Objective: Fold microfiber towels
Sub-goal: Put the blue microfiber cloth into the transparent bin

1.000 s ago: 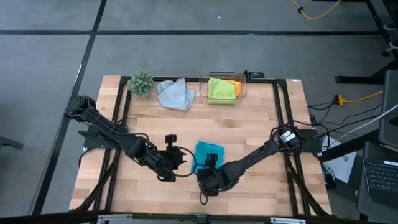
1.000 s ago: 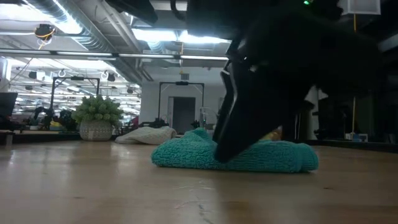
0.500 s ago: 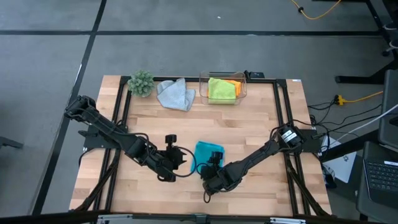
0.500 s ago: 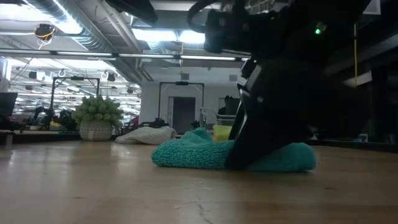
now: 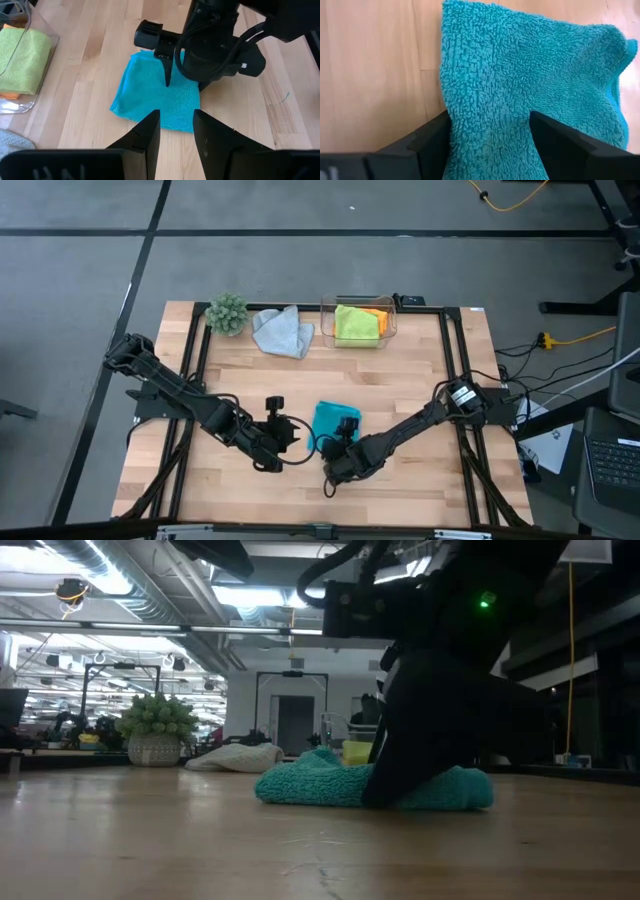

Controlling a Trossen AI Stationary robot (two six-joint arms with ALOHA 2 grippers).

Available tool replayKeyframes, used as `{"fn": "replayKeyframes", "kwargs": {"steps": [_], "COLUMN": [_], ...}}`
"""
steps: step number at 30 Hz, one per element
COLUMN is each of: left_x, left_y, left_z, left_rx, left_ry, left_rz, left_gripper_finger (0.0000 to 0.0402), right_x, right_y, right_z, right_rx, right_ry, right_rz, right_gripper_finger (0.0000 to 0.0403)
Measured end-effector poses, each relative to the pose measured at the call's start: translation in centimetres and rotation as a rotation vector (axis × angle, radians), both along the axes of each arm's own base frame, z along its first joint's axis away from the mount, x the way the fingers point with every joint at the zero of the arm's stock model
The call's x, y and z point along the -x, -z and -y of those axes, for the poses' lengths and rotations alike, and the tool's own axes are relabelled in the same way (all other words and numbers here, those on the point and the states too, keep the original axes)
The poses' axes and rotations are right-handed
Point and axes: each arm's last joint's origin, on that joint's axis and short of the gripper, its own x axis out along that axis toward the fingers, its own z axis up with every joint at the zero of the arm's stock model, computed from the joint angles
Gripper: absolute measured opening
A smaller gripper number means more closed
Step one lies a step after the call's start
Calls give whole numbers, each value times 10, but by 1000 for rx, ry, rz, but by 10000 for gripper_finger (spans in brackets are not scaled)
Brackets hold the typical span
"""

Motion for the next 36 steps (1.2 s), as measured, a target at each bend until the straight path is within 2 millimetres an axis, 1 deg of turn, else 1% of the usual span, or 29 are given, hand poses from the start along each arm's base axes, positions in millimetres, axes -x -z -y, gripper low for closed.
{"fn": "replayKeyframes", "kwargs": {"steps": [3, 8, 14, 17, 21, 31, 36], "left_x": [0, 0, 0, 0, 0, 0, 0], "left_y": [0, 0, 0, 0, 0, 0, 0], "left_z": [0, 0, 0, 0, 0, 0, 0], "left_rx": [0, 0, 0, 0, 0, 0, 0], "left_ry": [0, -1, 0, -1, 0, 0, 0], "left_rz": [0, 0, 0, 0, 0, 0, 0], "left_gripper_finger": [109, 109, 109, 109, 109, 109, 109], "right_x": [-3, -10, -17, -20, -22, -24, -25], "right_y": [0, 0, 0, 0, 0, 1, 2], "right_z": [6, 21, 39, 46, 49, 50, 51], "right_rx": [-23, -122, -204, -222, -227, -209, -200], "right_ry": [-7, -13, 24, 63, 70, 75, 76], "right_rz": [-22, -74, -94, -83, -73, -46, -33], "right_gripper_finger": [264, 264, 263, 254, 216, 83, 36]}}
